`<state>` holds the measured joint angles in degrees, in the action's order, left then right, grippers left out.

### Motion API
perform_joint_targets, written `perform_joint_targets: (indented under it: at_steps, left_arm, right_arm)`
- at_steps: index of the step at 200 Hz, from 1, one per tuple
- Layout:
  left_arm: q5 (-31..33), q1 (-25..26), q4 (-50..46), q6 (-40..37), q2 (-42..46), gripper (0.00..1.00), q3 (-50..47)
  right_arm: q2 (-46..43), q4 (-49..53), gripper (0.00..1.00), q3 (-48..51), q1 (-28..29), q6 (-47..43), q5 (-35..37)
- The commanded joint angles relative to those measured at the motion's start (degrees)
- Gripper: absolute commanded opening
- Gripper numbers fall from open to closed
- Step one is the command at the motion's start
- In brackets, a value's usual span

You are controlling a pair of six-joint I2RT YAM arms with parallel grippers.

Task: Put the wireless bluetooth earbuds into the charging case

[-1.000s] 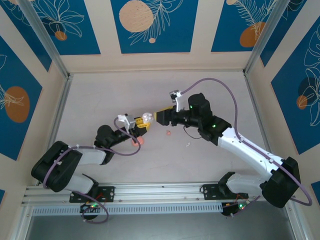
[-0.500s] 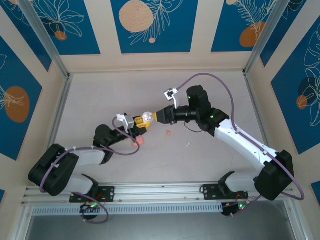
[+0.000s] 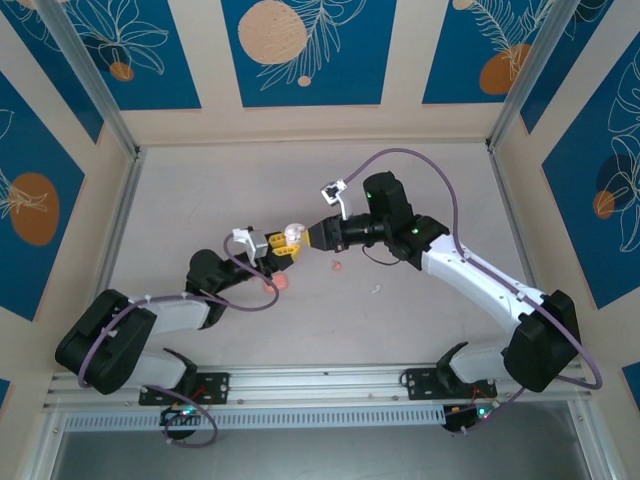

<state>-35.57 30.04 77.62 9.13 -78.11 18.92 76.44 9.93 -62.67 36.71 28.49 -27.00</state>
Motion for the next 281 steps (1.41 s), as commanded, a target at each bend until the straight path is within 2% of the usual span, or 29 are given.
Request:
perform_joint_targets:
  at_steps: [1, 125, 180, 281]
  left_arm:
    - [-0.90, 0.41, 2.97, 0.62, 1.20, 0.08, 0.42]
    - [-0.86, 0.49, 2.98, 0.89, 1.55, 0.08, 0.16]
    - [-0.95, 0.45, 2.97, 1.00, 1.38, 0.08, 0.02]
    - [-0.92, 0.43, 3.01, 1.06, 1.39, 0.08, -0.02]
  right_arm:
    - [0.72, 0.37, 0.24, -1.97, 0.47, -0.08, -0.02]
    - [3.15, -0.13, 0.16, -2.89, 0.73, -1.05, -1.72]
    - [3.63, -0.88, 0.16, -2.89, 0.90, -1.68, -3.12]
    - [5.01, 2.59, 0.16, -5.00, 1.68, -2.78, -0.54]
